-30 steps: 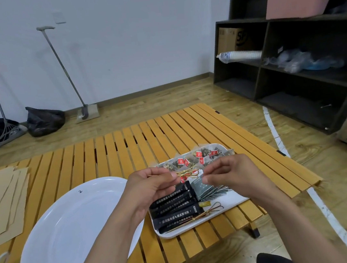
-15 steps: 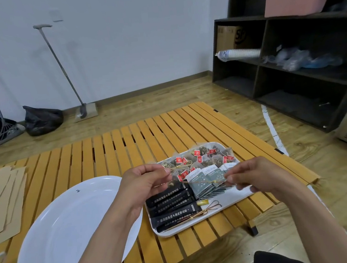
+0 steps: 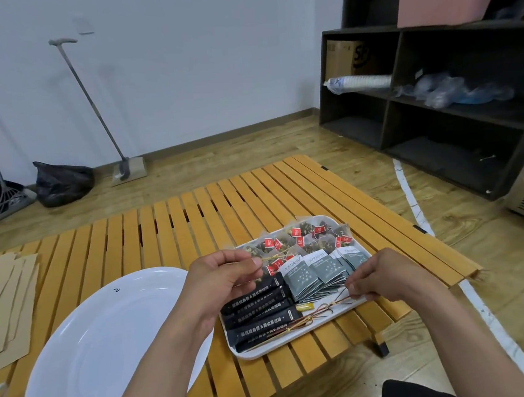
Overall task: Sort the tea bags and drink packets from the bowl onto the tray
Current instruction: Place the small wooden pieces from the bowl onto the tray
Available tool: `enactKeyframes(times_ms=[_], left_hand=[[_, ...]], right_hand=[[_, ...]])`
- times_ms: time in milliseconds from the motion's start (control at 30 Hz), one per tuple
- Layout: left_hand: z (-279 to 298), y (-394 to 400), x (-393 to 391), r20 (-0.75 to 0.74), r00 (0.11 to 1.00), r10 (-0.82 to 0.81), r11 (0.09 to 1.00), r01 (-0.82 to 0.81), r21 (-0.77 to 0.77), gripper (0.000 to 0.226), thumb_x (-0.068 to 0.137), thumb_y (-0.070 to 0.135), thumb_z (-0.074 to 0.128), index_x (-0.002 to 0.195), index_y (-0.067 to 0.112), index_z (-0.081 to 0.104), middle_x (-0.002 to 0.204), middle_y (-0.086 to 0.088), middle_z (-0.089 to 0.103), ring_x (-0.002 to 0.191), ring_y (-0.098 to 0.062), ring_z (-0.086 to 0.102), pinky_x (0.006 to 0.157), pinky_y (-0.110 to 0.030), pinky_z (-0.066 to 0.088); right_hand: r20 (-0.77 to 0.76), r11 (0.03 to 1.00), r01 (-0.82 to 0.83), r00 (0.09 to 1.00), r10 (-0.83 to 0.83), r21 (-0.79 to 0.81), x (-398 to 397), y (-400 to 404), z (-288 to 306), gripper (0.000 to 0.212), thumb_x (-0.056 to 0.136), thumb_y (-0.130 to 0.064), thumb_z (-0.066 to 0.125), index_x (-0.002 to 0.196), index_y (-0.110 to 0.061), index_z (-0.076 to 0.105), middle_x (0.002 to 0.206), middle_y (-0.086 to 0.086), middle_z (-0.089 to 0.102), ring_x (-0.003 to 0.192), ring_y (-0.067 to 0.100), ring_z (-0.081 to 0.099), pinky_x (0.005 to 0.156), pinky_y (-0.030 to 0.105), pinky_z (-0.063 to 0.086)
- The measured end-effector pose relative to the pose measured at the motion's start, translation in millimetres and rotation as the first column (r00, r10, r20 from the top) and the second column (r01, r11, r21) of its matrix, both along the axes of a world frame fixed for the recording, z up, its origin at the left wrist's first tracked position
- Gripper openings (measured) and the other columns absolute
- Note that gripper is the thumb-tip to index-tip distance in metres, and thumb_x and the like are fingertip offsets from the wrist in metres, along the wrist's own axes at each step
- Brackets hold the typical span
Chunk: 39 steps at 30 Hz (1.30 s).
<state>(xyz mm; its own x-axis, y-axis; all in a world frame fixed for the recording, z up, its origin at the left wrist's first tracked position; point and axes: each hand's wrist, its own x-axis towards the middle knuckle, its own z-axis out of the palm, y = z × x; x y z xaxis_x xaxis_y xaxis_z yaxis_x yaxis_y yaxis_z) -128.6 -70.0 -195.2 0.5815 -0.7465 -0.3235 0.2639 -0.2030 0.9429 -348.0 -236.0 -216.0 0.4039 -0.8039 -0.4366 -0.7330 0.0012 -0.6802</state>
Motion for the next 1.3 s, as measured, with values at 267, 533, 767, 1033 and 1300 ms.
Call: enactKeyframes(times_ms=[267, 533, 767, 1033, 1300], left_hand=[[-4, -3, -4, 0.023, 0.999, -0.043, 0.999, 0.043, 0.029, 0.027, 0.078, 0.002, 0.083, 0.103, -0.001, 0.073, 0.09, -0.016, 0.08, 0.077, -0.019, 0.077, 0.069, -0.027, 0.064], [-4, -4, -11, -0.011, 0.992, -0.128, 0.991, 0.128, 0.038, 0.026, 0.08, 0.007, 0.082, 0.104, -0.002, 0.074, 0.094, -0.019, 0.079, 0.076, -0.019, 0.075, 0.074, -0.031, 0.065], [-3, -5, -14, 0.068, 0.979, -0.191, 0.98, 0.187, 0.07, 0.018, 0.086, 0.018, 0.079, 0.101, 0.007, 0.078, 0.093, -0.009, 0.081, 0.075, -0.013, 0.073, 0.072, -0.026, 0.063], [-2, -5, -10, 0.1, 0.981, -0.168, 0.983, 0.16, 0.086, 0.017, 0.09, 0.02, 0.076, 0.101, 0.007, 0.077, 0.089, -0.008, 0.08, 0.07, -0.011, 0.071, 0.068, -0.025, 0.061], [-2, -5, -11, 0.112, 0.98, -0.165, 0.983, 0.154, 0.095, 0.016, 0.09, 0.019, 0.076, 0.102, 0.008, 0.078, 0.091, -0.008, 0.081, 0.07, -0.01, 0.072, 0.07, -0.026, 0.061]], right_hand=[[0.246, 0.962, 0.095, 0.969, -0.03, -0.257, -2, -1, 13, 0.011, 0.075, -0.016, 0.089, 0.081, -0.021, 0.081, 0.074, -0.003, 0.077, 0.063, 0.007, 0.069, 0.058, 0.02, 0.05], [0.391, 0.885, -0.167, 0.851, 0.352, -0.434, 23, 27, 19, 0.03, 0.073, -0.014, 0.09, 0.098, -0.026, 0.081, 0.097, -0.01, 0.077, 0.09, 0.002, 0.071, 0.082, 0.027, 0.059], [0.438, 0.942, -0.17, 0.852, 0.287, -0.288, 5, 10, 22, 0.01, 0.092, -0.024, 0.071, 0.097, -0.017, 0.078, 0.088, -0.004, 0.079, 0.073, 0.008, 0.07, 0.062, 0.02, 0.053], [0.227, 0.99, -0.141, 0.964, 0.138, -0.005, -35, -18, 9, 0.023, 0.092, -0.029, 0.072, 0.093, -0.007, 0.075, 0.07, 0.001, 0.066, 0.063, 0.01, 0.055, 0.054, 0.022, 0.04], [0.138, 0.987, -0.158, 0.979, 0.153, 0.03, -40, -25, -4, 0.006, 0.088, -0.021, 0.078, 0.088, -0.018, 0.082, 0.076, 0.005, 0.068, 0.062, 0.008, 0.054, 0.048, 0.017, 0.039]])
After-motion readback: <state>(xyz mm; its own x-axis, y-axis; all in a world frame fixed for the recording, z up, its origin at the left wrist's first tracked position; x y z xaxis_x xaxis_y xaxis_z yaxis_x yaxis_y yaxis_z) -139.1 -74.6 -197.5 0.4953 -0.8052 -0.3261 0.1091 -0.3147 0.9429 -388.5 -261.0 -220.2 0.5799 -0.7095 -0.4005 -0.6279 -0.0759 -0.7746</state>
